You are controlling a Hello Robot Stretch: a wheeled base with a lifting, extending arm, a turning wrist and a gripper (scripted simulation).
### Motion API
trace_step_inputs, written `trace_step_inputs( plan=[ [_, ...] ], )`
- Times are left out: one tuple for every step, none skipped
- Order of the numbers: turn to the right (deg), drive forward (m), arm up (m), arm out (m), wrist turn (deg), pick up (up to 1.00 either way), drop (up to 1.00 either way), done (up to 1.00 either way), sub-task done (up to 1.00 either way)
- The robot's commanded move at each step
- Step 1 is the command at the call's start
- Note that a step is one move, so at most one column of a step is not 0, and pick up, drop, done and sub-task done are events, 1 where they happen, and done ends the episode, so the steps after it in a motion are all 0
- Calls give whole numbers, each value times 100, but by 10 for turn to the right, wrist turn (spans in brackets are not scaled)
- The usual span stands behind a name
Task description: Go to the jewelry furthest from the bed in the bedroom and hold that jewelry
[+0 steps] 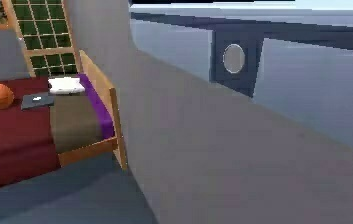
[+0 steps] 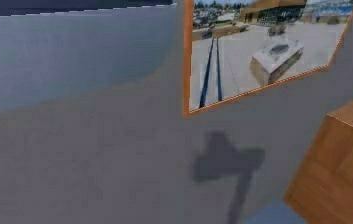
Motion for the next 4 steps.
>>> trace_step_inputs(
  plan=[
    [-450,0,0,0,0,0,0,0,0],
    [-450,0,0,0,0,0,0,0,0],
    [-270,0,0,0,0,0,0,0,0],
    [0,10,0,0,0,0,0,0,0]
  ],
)
